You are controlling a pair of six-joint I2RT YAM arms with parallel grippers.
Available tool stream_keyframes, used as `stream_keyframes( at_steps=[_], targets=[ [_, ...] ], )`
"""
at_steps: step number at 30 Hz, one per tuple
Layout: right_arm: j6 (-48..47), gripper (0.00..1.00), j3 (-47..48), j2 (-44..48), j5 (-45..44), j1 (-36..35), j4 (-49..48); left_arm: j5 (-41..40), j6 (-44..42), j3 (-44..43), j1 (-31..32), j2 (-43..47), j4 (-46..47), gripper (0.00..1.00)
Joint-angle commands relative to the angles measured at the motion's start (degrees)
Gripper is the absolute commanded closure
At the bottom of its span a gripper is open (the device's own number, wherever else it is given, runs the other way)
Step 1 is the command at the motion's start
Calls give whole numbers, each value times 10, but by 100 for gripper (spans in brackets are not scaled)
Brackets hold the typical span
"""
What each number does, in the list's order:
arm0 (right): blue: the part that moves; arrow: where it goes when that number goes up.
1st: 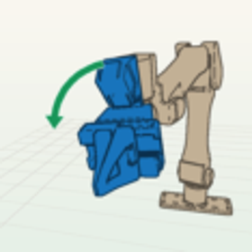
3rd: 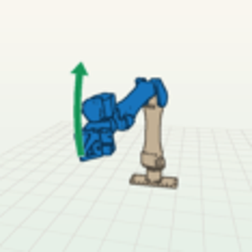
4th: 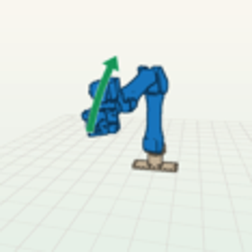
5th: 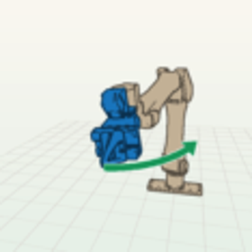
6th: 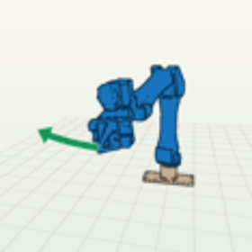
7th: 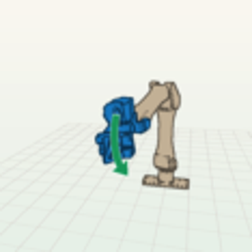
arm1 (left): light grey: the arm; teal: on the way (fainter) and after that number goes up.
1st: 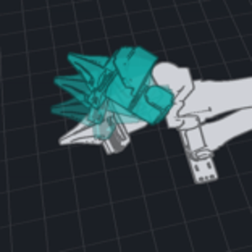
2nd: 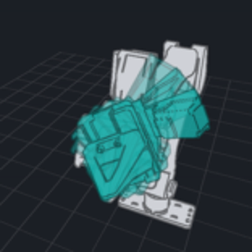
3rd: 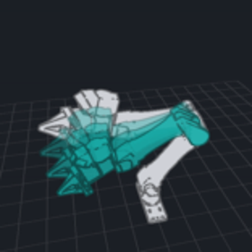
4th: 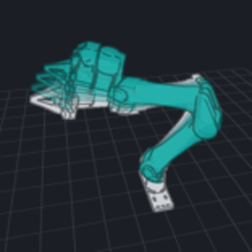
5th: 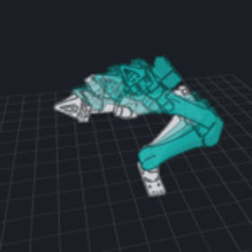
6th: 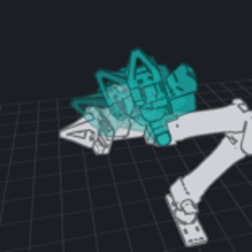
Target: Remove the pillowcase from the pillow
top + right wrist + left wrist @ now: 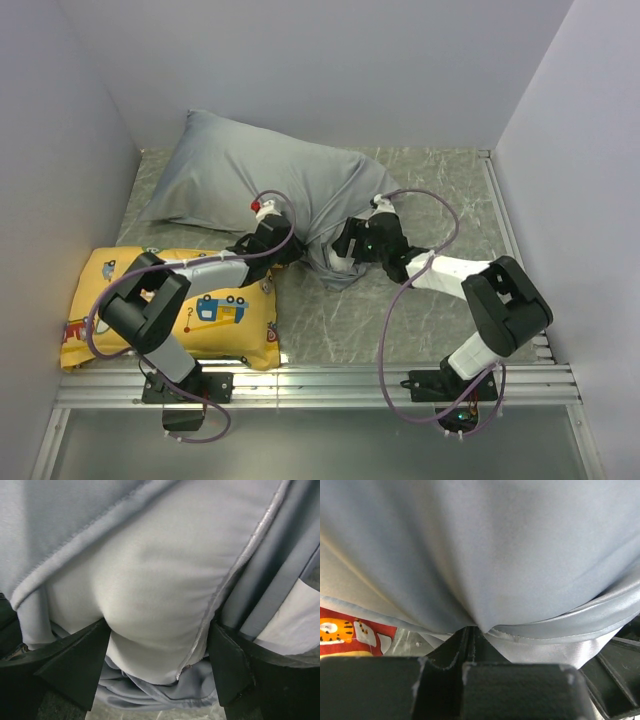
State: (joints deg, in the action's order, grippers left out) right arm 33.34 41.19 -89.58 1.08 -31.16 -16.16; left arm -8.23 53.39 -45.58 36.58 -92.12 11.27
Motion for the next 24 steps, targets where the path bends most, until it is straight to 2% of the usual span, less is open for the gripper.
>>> stream_keyframes(
  at_steps=[1, 2, 4, 5, 6, 7, 11, 14, 17, 21, 24],
  targets=[
    [1, 18, 32, -20, -13, -7, -18, 10, -14, -20, 2, -10, -6, 100],
    [1, 19, 45, -30, 0, -7, -15, 12, -15, -21, 2, -11, -6, 99],
    [1, 37, 60, -60, 10, -7, -12, 18, -21, -29, 1, -14, -11, 100],
    [3, 55, 77, -67, 14, -7, 2, 19, -26, -35, 2, -15, -15, 99],
    [6, 96, 85, -69, 14, -6, 11, 14, -32, -53, 1, -15, -23, 100],
    [7, 100, 93, -58, 15, -6, 21, 11, -49, -65, -1, -18, -40, 99],
    [8, 100, 153, 30, 3, 0, 105, 2, -93, -150, -19, -37, -98, 99],
    [5, 100, 211, 107, -6, 12, 177, -3, -116, -220, -54, -43, -136, 100],
    [2, 100, 250, 185, -10, 25, 225, -5, -128, -248, -105, -40, -161, 99],
    [-3, 100, 284, 246, -18, 28, 262, 7, -138, -315, -181, -46, -188, 100],
    [-1, 100, 298, 259, -13, 27, 271, 49, -162, -379, -188, -64, -200, 99]
  ],
)
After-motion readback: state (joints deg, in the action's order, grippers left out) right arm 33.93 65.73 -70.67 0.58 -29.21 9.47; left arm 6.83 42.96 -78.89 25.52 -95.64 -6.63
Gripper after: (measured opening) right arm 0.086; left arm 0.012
